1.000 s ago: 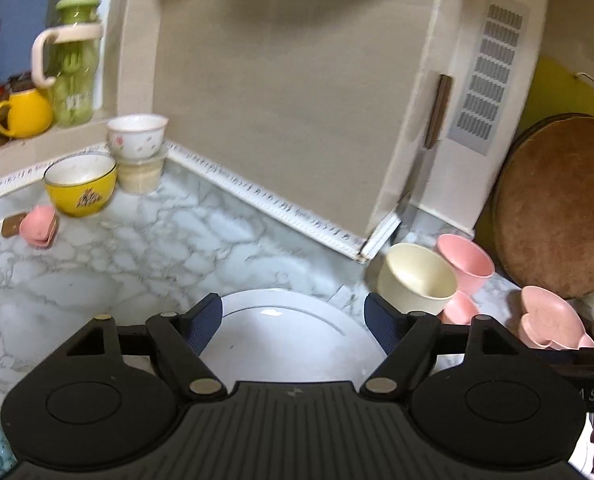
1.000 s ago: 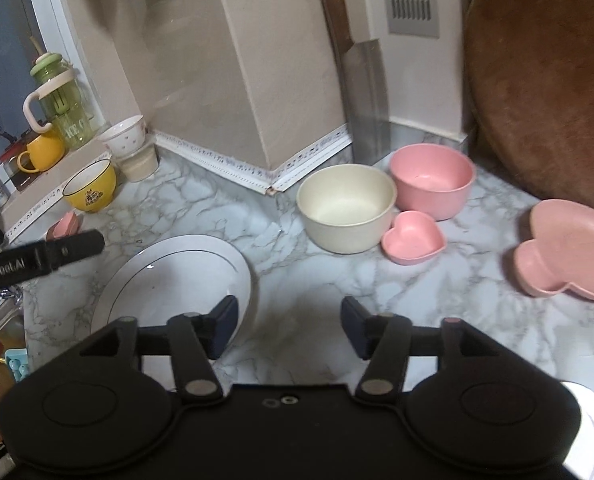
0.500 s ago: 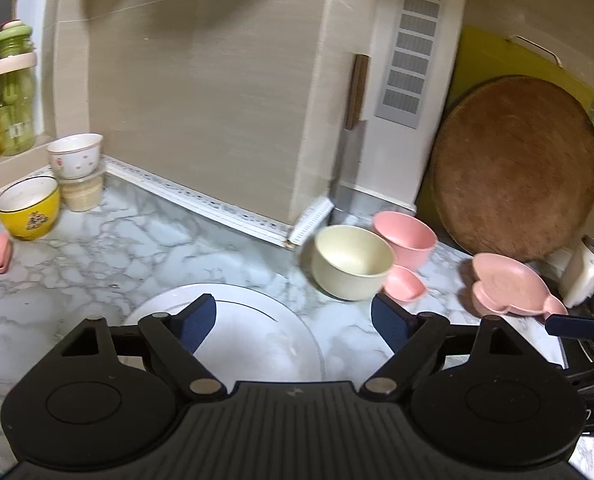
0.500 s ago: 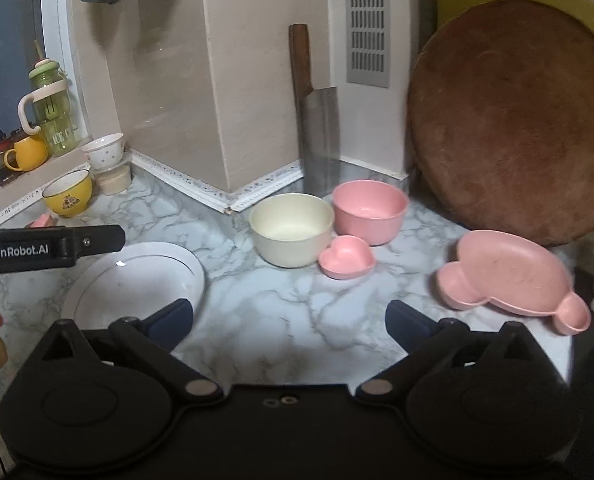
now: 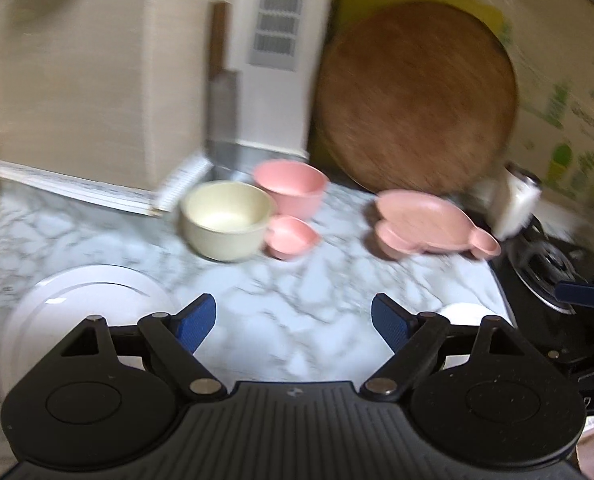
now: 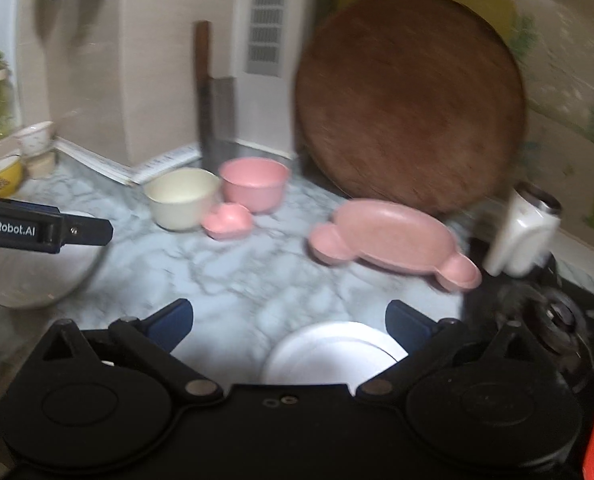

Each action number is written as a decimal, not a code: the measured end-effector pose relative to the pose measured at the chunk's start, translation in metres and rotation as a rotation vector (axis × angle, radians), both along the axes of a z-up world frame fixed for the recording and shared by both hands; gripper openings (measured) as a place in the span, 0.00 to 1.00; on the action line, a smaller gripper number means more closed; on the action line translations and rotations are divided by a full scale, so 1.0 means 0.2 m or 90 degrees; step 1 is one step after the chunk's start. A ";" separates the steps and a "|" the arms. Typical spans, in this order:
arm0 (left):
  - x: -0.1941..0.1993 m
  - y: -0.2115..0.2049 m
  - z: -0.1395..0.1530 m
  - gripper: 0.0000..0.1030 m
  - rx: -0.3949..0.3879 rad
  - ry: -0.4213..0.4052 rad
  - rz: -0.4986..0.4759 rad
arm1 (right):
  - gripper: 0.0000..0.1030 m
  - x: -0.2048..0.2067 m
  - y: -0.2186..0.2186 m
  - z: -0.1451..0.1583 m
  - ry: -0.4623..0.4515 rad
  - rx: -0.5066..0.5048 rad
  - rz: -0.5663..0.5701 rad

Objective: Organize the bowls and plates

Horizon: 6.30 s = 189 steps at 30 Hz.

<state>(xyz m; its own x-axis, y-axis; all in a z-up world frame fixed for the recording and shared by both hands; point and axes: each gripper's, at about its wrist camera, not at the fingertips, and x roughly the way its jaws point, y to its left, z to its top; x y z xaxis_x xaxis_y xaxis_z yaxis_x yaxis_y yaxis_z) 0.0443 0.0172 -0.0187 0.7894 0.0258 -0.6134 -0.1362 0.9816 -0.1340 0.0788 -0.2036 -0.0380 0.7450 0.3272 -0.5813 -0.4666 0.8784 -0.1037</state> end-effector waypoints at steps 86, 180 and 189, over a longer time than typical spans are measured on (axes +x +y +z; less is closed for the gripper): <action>0.16 0.07 -0.28 0.12 -0.183 0.132 0.035 | 0.14 0.59 0.04 -0.24 0.294 0.120 0.061; -0.35 1.09 -0.33 0.12 -0.157 0.139 0.305 | 0.18 0.33 1.32 -0.32 0.277 0.016 0.298; -0.35 0.96 -0.22 0.12 -0.098 0.094 0.274 | 0.23 0.24 1.27 -0.21 0.239 0.020 0.313</action>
